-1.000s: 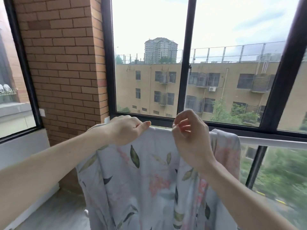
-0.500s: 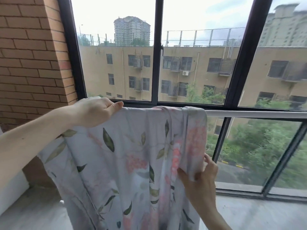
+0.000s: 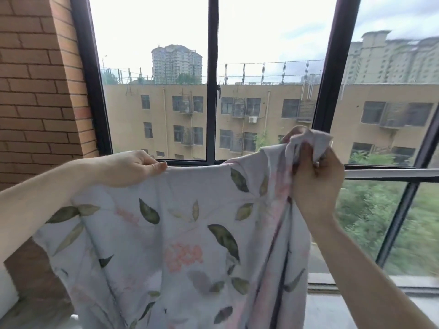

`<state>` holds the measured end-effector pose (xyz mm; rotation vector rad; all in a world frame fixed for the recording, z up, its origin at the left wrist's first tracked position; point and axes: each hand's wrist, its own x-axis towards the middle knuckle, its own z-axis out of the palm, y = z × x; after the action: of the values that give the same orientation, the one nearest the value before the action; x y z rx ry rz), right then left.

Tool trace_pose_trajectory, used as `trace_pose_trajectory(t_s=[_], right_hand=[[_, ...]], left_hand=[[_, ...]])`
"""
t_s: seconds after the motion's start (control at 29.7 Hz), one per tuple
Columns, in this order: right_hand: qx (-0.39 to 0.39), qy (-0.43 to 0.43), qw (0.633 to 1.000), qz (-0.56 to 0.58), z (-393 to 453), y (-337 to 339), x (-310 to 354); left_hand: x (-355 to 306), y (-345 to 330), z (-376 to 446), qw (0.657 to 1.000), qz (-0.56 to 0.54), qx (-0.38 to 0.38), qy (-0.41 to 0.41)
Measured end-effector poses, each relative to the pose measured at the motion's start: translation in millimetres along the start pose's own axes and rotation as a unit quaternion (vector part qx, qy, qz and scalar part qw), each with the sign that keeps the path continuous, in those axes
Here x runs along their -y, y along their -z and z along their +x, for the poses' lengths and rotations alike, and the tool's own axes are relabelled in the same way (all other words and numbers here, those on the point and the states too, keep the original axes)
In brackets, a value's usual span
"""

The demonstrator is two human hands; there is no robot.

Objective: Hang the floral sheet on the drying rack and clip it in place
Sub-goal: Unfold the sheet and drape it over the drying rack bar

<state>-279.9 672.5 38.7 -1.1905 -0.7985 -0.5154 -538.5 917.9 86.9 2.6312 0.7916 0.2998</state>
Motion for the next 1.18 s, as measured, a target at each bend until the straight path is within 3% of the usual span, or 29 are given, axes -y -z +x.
trace_pose_trajectory(t_s=[0.17,0.47,0.57,0.74,0.84,0.98,1.18], right_hand=[[0.001,0.12,0.991,-0.053,91,-43,23],[0.027,0.251,0.959,-0.127,213,-115,68],[0.029,0.276,0.947,-0.161,251,-136,77],[0.022,0.316,0.924,-0.216,307,-171,101],[0.015,0.306,0.929,-0.208,335,-183,101],[0.042,0.358,0.899,-0.247,344,-204,84],[0.091,0.4,0.85,-0.33,373,-223,41]], left_hand=[[5,18,14,0.996,0.083,-0.012,0.003],[-3,104,51,0.968,0.084,-0.233,0.037],[-9,140,66,0.941,0.13,-0.31,0.051],[-19,203,93,0.86,0.241,-0.442,0.081],[-35,232,105,0.82,0.301,-0.475,0.108],[-44,257,133,0.776,0.358,-0.486,0.18],[-60,273,175,0.766,0.266,-0.544,0.218]])
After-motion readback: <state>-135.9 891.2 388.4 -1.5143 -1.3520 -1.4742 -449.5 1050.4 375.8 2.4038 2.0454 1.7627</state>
